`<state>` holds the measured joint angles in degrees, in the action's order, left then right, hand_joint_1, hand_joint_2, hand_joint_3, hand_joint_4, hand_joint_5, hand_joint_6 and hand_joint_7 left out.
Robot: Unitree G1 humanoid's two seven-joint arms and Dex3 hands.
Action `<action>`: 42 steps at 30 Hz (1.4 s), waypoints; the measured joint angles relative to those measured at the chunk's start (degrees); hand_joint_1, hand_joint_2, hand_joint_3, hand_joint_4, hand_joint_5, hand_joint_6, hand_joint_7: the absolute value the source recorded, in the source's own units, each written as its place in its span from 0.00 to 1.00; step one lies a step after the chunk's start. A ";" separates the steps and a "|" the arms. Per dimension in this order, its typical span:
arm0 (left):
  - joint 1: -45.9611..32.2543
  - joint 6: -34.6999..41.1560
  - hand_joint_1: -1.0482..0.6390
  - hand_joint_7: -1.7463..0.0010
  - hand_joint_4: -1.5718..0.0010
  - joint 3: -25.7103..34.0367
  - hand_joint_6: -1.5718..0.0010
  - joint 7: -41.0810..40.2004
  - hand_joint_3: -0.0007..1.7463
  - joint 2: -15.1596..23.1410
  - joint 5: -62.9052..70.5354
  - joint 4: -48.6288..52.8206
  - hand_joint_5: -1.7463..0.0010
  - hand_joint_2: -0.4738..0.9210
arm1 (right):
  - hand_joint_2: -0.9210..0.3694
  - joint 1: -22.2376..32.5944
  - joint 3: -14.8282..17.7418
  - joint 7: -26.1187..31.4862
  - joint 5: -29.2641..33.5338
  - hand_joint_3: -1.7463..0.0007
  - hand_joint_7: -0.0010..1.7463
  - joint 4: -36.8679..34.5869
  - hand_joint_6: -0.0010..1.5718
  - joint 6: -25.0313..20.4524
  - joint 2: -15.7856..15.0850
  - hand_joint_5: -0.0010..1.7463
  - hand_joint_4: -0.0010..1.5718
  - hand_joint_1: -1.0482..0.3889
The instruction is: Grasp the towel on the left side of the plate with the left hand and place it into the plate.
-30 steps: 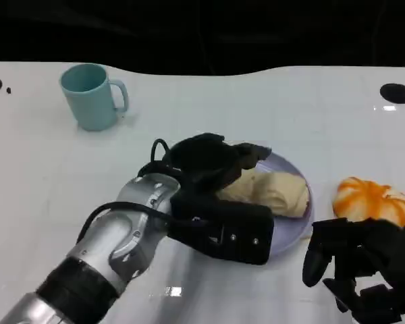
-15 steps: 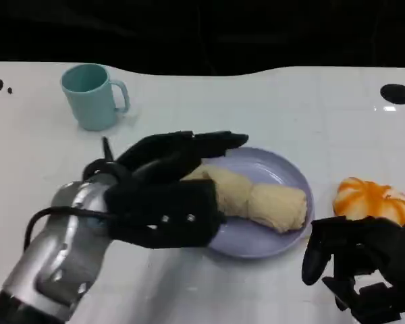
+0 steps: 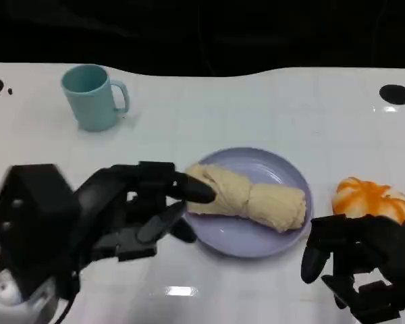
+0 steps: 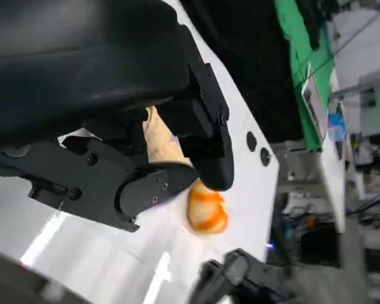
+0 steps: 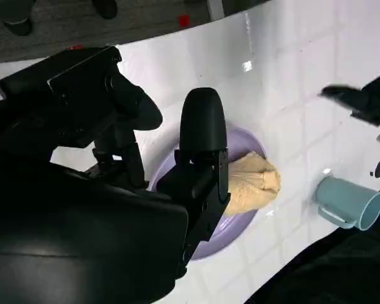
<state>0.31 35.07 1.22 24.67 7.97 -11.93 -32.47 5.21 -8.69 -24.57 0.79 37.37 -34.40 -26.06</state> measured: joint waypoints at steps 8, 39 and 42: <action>-7.12 13.31 0.57 0.10 0.44 6.02 0.48 -4.20 0.77 0.11 -11.40 -8.93 0.00 0.70 | 0.26 -0.41 -0.11 -0.02 0.00 0.40 0.82 -0.01 0.43 -0.49 -0.01 0.97 0.45 0.75; -3.48 15.75 0.58 0.02 0.43 4.12 0.50 -7.29 0.82 2.59 -15.30 0.58 0.00 0.68 | 0.26 0.66 1.16 -0.80 -0.33 0.39 0.82 -3.23 0.43 4.31 -0.63 0.97 0.45 0.75; -3.50 15.57 0.57 0.02 0.43 4.10 0.50 -7.29 0.82 2.75 -15.31 0.53 0.00 0.67 | 0.26 0.74 1.18 -0.81 -0.37 0.39 0.82 -2.98 0.43 4.14 -0.63 0.97 0.45 0.76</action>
<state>-3.19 50.64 5.31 17.38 10.72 -27.24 -31.94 5.95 -7.51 -25.37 0.42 34.39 -30.25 -26.70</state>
